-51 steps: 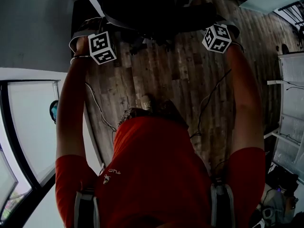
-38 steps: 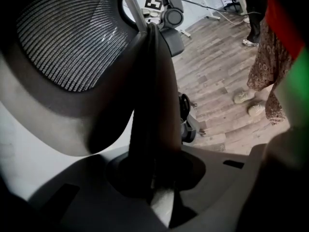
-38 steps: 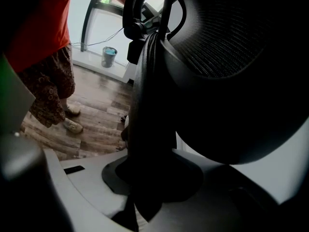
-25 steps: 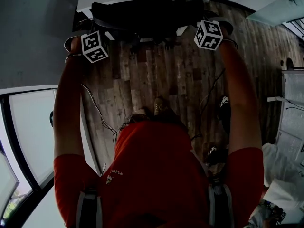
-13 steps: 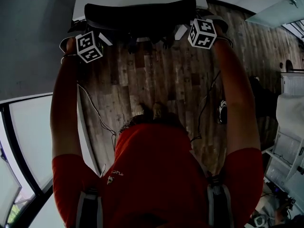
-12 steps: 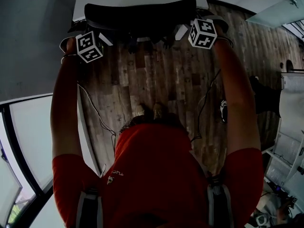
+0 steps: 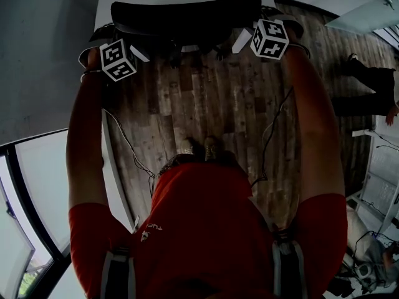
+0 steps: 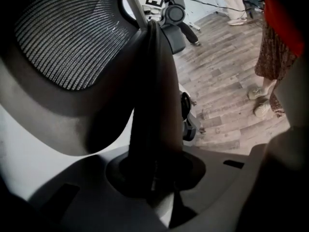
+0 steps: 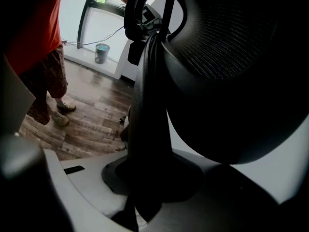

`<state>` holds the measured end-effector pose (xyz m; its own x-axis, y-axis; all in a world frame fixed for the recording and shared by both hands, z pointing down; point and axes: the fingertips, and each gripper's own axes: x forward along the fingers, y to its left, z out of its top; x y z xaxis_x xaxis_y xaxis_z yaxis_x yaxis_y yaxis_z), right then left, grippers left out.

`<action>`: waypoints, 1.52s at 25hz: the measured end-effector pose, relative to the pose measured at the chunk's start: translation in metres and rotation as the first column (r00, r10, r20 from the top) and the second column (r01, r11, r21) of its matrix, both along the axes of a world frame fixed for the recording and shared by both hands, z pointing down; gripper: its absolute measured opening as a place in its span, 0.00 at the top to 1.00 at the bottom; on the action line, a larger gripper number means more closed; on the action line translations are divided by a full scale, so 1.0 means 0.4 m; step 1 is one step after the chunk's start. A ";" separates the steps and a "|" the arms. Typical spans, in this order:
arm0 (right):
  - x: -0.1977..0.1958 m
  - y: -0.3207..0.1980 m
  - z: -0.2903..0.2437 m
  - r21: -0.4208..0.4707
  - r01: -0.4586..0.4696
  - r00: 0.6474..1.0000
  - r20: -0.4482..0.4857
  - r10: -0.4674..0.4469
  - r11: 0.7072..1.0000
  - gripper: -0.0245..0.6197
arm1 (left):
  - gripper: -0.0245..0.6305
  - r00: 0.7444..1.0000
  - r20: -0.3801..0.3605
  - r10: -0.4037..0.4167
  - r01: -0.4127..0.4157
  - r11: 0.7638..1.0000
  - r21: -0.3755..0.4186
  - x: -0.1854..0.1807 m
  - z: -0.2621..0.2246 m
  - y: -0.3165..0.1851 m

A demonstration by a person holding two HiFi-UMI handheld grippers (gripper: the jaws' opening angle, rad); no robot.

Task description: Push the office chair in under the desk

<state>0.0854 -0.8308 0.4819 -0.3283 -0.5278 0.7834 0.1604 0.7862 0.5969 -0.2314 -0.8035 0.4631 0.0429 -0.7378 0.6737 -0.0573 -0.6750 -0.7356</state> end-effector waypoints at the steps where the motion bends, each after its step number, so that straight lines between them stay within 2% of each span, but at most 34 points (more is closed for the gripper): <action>1: 0.003 -0.002 -0.001 0.002 0.005 1.000 0.001 -0.005 1.000 0.80 | 0.83 1.000 -0.002 0.001 -0.001 1.000 0.003 0.004 -0.001 0.000; 9: 0.004 0.000 -0.004 0.011 0.012 1.000 0.003 -0.012 1.000 0.79 | 0.81 0.999 -0.019 -0.028 0.028 1.000 0.002 0.005 -0.001 0.009; 11: 0.009 0.004 0.000 0.008 0.011 1.000 -0.008 -0.011 1.000 0.77 | 0.74 0.999 -0.035 -0.039 0.039 0.999 -0.007 0.009 0.004 0.017; 14: 0.019 0.008 0.003 0.013 0.000 1.000 -0.010 0.000 1.000 0.66 | 0.63 0.998 -0.041 -0.047 0.047 0.999 -0.004 0.008 0.008 0.030; 18: 0.030 0.012 -0.026 0.041 -0.035 0.999 0.028 0.034 0.999 0.61 | 0.58 0.996 -0.065 -0.061 0.064 0.997 0.042 -0.005 -0.019 0.044; 24: 0.054 0.063 -0.088 0.077 -0.055 0.996 0.071 0.050 0.995 0.61 | 0.57 0.991 -0.115 -0.075 0.087 0.990 0.108 -0.021 -0.080 0.099; 28: 0.071 0.109 -0.138 0.104 -0.084 0.989 0.131 0.071 0.991 0.61 | 0.57 0.972 -0.215 -0.100 0.136 0.977 0.162 -0.025 -0.134 0.152; 31: 0.074 0.151 -0.195 0.106 -0.152 0.957 0.265 0.120 0.983 0.61 | 0.57 0.929 -0.353 -0.113 0.194 0.960 0.204 -0.011 -0.190 0.200; 33: 0.070 0.180 -0.236 0.105 -0.206 0.913 0.378 0.152 0.973 0.61 | 0.57 0.877 -0.469 -0.108 0.236 0.946 0.224 0.007 -0.230 0.233; 35: 0.064 0.214 -0.270 0.097 -0.249 0.858 0.485 0.173 0.964 0.61 | 0.57 0.800 -0.593 -0.090 0.273 0.935 0.227 0.034 -0.269 0.267; 38: 0.044 0.278 -0.313 0.065 -0.282 0.752 0.634 0.179 0.957 0.62 | 0.60 0.654 -0.756 -0.033 0.304 0.926 0.223 0.092 -0.335 0.326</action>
<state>0.1031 -0.7198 0.3566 -0.5645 -0.7424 0.3607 -0.4568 0.6450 0.6126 -0.1945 -0.6730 0.3292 0.2705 -0.9376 0.2183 -0.7520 -0.3474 -0.5602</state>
